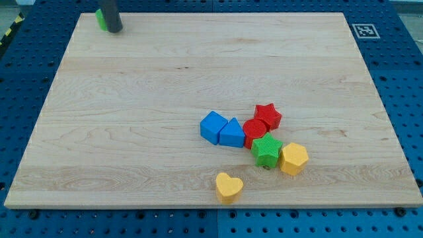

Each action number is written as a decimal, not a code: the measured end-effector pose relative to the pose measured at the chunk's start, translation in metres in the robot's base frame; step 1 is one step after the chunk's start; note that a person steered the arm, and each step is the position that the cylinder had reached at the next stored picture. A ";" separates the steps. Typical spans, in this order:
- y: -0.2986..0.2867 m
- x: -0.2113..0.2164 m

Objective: Move your arm towards bottom left

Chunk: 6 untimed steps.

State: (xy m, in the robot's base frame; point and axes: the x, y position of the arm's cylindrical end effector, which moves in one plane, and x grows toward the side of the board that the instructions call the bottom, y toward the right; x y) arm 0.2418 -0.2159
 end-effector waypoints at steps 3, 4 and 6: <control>0.011 0.143; 0.017 0.218; 0.073 0.325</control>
